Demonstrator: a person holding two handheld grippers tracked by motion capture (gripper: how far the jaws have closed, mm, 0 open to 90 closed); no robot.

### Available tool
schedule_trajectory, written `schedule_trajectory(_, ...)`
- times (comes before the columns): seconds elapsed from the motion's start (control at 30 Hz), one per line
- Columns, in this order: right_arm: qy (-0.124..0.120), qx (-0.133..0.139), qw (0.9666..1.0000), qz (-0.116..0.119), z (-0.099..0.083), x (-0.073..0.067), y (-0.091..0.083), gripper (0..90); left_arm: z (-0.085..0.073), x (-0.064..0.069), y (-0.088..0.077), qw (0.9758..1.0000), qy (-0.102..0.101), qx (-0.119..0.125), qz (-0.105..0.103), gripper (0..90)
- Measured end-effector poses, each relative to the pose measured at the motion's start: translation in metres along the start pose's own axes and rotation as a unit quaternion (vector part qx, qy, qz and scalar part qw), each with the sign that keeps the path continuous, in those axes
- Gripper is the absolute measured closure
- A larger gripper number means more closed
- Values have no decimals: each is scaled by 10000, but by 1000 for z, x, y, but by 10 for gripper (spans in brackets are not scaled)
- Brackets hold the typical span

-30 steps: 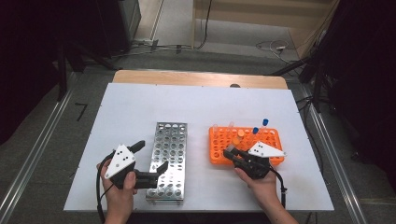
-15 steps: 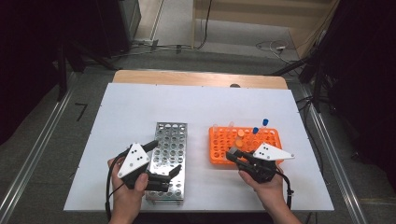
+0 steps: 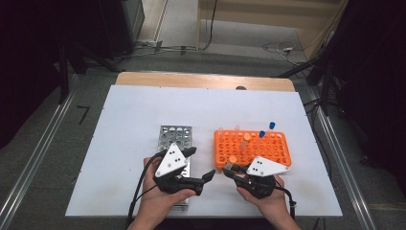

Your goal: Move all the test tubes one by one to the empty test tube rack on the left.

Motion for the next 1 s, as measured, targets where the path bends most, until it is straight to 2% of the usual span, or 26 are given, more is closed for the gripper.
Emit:
schedule_trajectory(0.03, 0, 0, 10000, 0, 0, 0, 0, 729, 1, 1, 3, 10000, 7, -25, 20, 187)
schedule_trajectory(0.1, -19, -2, 10000, 14, 0, -2, 0, 729, 3, 3, 9, 10000, 9, -57, -6, 247)
schedule_trajectory(0.13, -75, -7, 10000, 43, 0, -4, 0, 729, 4, 4, 12, 10000, 20, -76, -37, 307)
schedule_trajectory(0.17, -75, -7, 10000, 43, 0, -4, 0, 729, 4, 5, 14, 9999, 60, -119, -59, 307)
schedule_trajectory(0.2, -140, -15, 9999, 67, 0, -6, 0, 729, 4, 6, 17, 9998, 90, -163, -104, 365)
schedule_trajectory(0.37, -259, -35, 9996, 135, 0, -13, 0, 729, 4, 11, 30, 9988, 144, -292, -373, 473)
schedule_trajectory(0.5, -171, -75, 9997, 141, 0, -11, 0, 729, 4, 14, 34, 9980, 209, -337, -492, 564)
schedule_trajectory(0.57, -200, -85, 9997, 149, 0, -11, -1, 729, 3, 16, 36, 9971, 221, -379, -627, 575)
schedule_trajectory(0.63, -232, -84, 9996, 150, 0, -11, 0, 729, 2, 17, 37, 9968, 239, -409, -644, 575)
schedule_trajectory(0.83, -338, -85, 9992, 217, 0, -17, 0, 729, 2, 17, 41, 9971, 238, -395, -607, 614)
schedule_trajectory(1.0, -407, -89, 9988, 258, 0, -19, 0, 729, 1, 18, 42, 9969, 282, -429, -602, 693)
Point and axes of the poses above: each handheld gripper's, and its own axes: y roughly forward along the jaws, z roughly out of its top, x roughly to its right, the point moved 4 cm from there along y, roughly forward along the jaws, and after that the axes turned 15 degrees about -z, right-handed, at the moved point
